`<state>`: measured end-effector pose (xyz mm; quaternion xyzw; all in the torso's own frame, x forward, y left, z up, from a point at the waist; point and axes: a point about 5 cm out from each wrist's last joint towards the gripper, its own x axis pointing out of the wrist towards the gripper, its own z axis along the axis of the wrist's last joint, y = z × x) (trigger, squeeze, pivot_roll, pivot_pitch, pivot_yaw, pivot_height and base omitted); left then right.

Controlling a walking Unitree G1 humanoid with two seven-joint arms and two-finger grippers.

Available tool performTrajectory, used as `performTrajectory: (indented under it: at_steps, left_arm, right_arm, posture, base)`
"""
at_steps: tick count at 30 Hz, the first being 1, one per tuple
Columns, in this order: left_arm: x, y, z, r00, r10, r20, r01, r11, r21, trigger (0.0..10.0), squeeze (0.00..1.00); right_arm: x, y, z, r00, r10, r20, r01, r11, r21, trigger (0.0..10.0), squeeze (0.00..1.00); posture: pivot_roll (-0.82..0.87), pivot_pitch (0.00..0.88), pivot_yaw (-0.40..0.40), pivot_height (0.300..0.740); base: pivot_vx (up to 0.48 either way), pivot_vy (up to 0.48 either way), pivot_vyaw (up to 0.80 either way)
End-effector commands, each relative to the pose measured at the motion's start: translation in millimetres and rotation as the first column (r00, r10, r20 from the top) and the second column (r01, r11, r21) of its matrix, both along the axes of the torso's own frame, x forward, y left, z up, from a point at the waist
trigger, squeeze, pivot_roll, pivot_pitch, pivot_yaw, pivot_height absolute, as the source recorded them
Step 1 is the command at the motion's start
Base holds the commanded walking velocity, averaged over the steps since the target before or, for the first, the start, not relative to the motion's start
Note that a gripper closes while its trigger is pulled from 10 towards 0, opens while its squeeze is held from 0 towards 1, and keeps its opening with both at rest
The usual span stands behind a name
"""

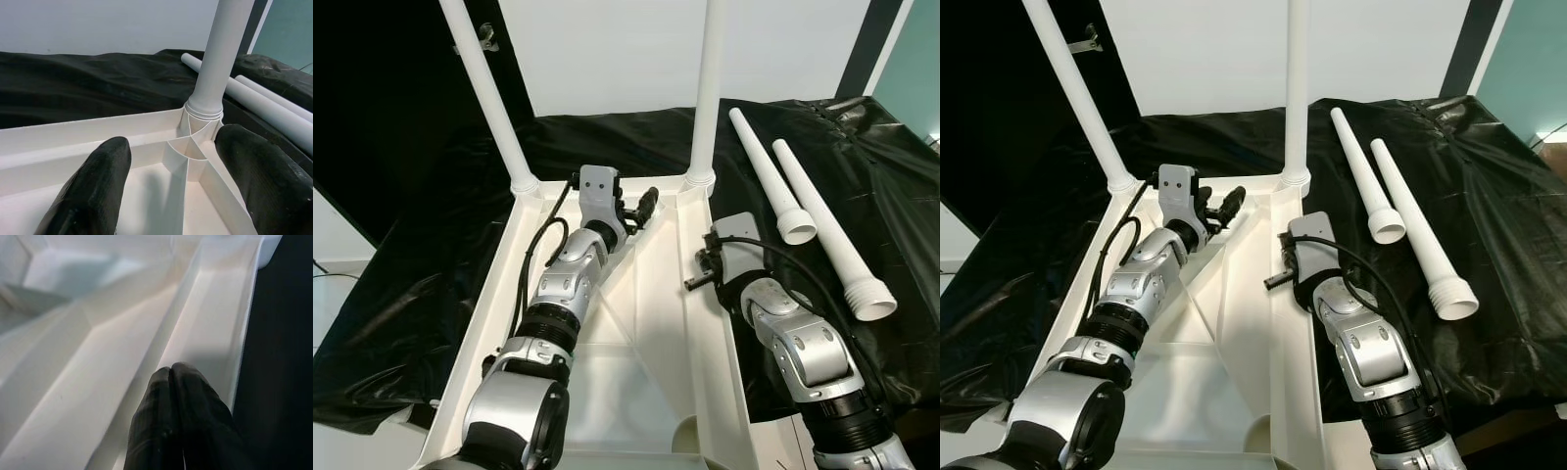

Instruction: Building children table

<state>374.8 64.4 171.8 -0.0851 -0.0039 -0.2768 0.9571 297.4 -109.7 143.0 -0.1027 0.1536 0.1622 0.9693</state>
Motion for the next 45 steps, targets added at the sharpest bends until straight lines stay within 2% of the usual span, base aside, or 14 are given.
performTrajectory:
  at_steps: [1,6,8,11,14,16,18,22,29,32,35,38,41,45]
  left_arm:
    - [0.9,1.9,-4,1.0,0.017,-0.024,-0.016,1.0,0.01,10.0,0.0]
    - [-0.5,3.0,-7,0.999,0.033,-0.027,-0.033,0.999,0.018,10.0,0.0]
    - [-1.0,3.4,-8,0.999,0.035,-0.027,-0.035,0.999,0.018,10.0,0.0]
    - [-1.7,5.0,-10,0.999,0.044,-0.029,-0.043,0.999,0.021,10.0,0.0]
    - [-3.7,4.5,-11,0.998,0.048,-0.028,-0.047,0.999,0.022,10.0,0.0]
    - [-4.4,4.0,-12,0.999,0.048,-0.027,-0.047,0.999,0.021,10.0,0.0]
    - [-4.5,3.9,-12,0.999,0.047,-0.026,-0.047,0.999,0.021,10.0,0.0]
    - [-5.5,1.8,-13,0.999,0.04,-0.028,-0.039,0.999,0.031,10.0,0.0]
    - [-5.5,1.0,-13,0.999,0.04,-0.026,-0.039,0.999,0.033,10.0,0.0]
    - [-5.1,0.7,-11,0.999,0.041,-0.018,-0.041,0.999,0.034,10.0,0.0]
    - [-6.6,2.0,-11,1.0,0.023,-0.019,-0.023,0.999,0.031,10.0,0.0]
    - [-14.6,2.3,-10,0.995,-0.102,-0.016,0.102,0.995,-0.006,10.0,0.0]
    - [-24.5,1.1,-8,0.974,-0.224,0.014,0.225,0.974,-0.027,10.0,0.0]
    - [-26.3,2.0,-8,0.971,-0.239,0.022,0.24,0.97,-0.036,10.0,0.0]
  right_arm:
    - [8.9,4.3,-9,0.993,0.028,-0.111,-0.02,0.997,0.077,10.0,0.0]
    - [32.6,-4.4,-14,0.972,-0.011,-0.235,0.048,0.987,0.153,10.0,0.0]
    - [36.3,-6.1,-14,0.967,-0.017,-0.253,0.06,0.985,0.164,10.0,0.0]
    - [45.7,-10.0,-12,0.975,-0.034,-0.22,0.063,0.99,0.129,10.0,0.0]
    - [61.9,-24.7,-15,0.991,-0.111,-0.071,0.113,0.993,0.033,10.0,0.0]
    - [67.1,-32.0,-19,0.987,-0.155,-0.045,0.155,0.988,0.012,10.0,0.0]
    - [68.4,-34.6,-21,0.984,-0.172,-0.044,0.173,0.985,0.007,10.0,0.0]
    - [74.1,-48.6,-32,0.961,-0.249,-0.124,0.258,0.964,0.059,10.0,0.0]
    - [79.6,-51.7,-29,0.957,-0.268,-0.109,0.277,0.958,0.074,10.0,0.0]
    - [88.5,-63.4,-17,0.92,-0.391,0.025,0.388,0.918,0.077,10.0,0.0]
    - [91.4,-59.4,-9,0.913,-0.398,0.088,0.39,0.916,0.096,10.0,0.0]
    - [93.9,-47.4,9,0.898,-0.377,0.225,0.356,0.925,0.132,10.0,0.0]
    - [87.0,-37.7,30,0.835,-0.379,0.398,0.331,0.925,0.186,10.0,0.0]
    - [77.7,-30.5,41,0.782,-0.384,0.49,0.305,0.922,0.237,10.0,0.0]
  posture:
    - [-0.1,0.0,0.047,0.74]
    - [-0.08,0.0,0.032,0.74]
    - [-0.08,0.0,0.032,0.74]
    - [-0.07,0.0,0.031,0.74]
    - [-0.06,0.0,0.027,0.74]
    - [-0.06,0.004,0.031,0.74]
    - [-0.06,0.004,0.031,0.74]
    - [-0.06,0.01,0.036,0.74]
    - [-0.06,0.01,0.037,0.74]
    - [-0.06,0.009,0.036,0.74]
    - [-0.04,0.007,0.03,0.74]
    - [-0.04,0.011,0.032,0.74]
    - [-0.05,0.017,0.04,0.74]
    - [-0.07,0.02,0.048,0.74]
  base:
    - [0.0,0.0,0.0]
    - [0.0,0.0,0.0]
    - [0.0,0.0,0.0]
    - [0.0,0.0,0.0]
    - [0.0,0.0,0.0]
    - [0.0,0.0,0.0]
    - [0.0,0.0,0.0]
    - [0.0,0.0,0.0]
    - [0.0,0.0,0.0]
    - [0.0,0.0,0.0]
    - [0.0,0.0,0.0]
    - [0.0,0.0,0.0]
    - [0.0,0.0,0.0]
    - [0.0,0.0,0.0]
